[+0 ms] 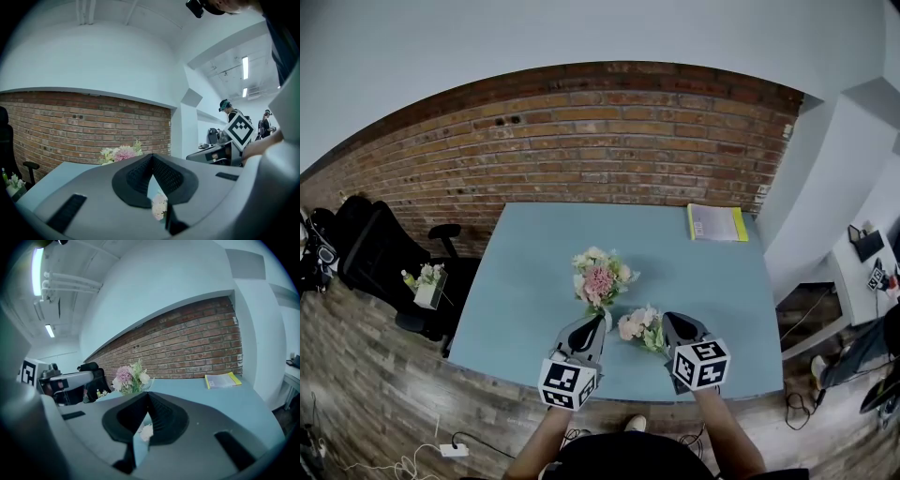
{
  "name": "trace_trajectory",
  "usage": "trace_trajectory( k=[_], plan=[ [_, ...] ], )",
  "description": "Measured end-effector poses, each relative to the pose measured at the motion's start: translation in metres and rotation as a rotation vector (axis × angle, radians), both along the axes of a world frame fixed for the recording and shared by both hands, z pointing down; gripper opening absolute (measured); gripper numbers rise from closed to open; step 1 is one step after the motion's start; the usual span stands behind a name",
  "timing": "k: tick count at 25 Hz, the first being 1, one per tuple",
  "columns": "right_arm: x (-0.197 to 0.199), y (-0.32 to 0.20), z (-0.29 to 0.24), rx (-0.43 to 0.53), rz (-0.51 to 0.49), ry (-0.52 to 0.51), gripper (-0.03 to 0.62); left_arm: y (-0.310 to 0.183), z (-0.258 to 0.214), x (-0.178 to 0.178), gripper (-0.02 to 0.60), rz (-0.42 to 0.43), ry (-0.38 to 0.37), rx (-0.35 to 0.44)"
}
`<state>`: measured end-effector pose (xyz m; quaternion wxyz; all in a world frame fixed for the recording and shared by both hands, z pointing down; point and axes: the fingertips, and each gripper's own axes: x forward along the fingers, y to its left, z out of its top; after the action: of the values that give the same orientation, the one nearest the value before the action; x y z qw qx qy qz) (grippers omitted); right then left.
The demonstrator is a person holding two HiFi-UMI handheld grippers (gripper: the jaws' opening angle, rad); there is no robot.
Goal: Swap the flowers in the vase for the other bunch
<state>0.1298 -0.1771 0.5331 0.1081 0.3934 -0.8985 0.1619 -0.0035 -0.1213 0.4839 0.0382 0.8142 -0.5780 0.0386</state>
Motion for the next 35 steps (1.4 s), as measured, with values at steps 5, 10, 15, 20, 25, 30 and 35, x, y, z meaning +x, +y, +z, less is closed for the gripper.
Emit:
trace_trajectory(
  k=[5,10,15,20,25,30,35],
  plan=[
    [-0.02,0.019,-0.014,0.038,-0.019,-0.025,0.014,0.014,-0.007,-0.016,0.009,0.007,0.022,0.009],
    [-0.039,0.042,-0.021,0.066,-0.02,-0.028,0.014,0.032,-0.009,-0.029,0.009,0.026,0.024,0.008],
    [-0.049,0.059,-0.027,0.078,-0.004,-0.029,0.014,0.048,-0.015,-0.04,0.009,0.044,0.031,0.016],
    [-0.064,0.078,-0.033,0.099,0.002,-0.027,0.014,0.066,-0.016,-0.053,0.009,0.057,0.033,0.018],
    [-0.078,0.092,-0.044,0.133,0.003,-0.029,0.014,0.077,-0.024,-0.065,0.009,0.075,0.028,0.034],
    [-0.091,0.108,-0.049,0.163,0.002,-0.027,0.014,0.089,-0.027,-0.074,0.009,0.098,0.03,0.038],
    [-0.101,0.12,-0.057,0.188,0.013,-0.035,0.013,0.1,-0.029,-0.08,0.009,0.127,0.034,0.042]
  ],
)
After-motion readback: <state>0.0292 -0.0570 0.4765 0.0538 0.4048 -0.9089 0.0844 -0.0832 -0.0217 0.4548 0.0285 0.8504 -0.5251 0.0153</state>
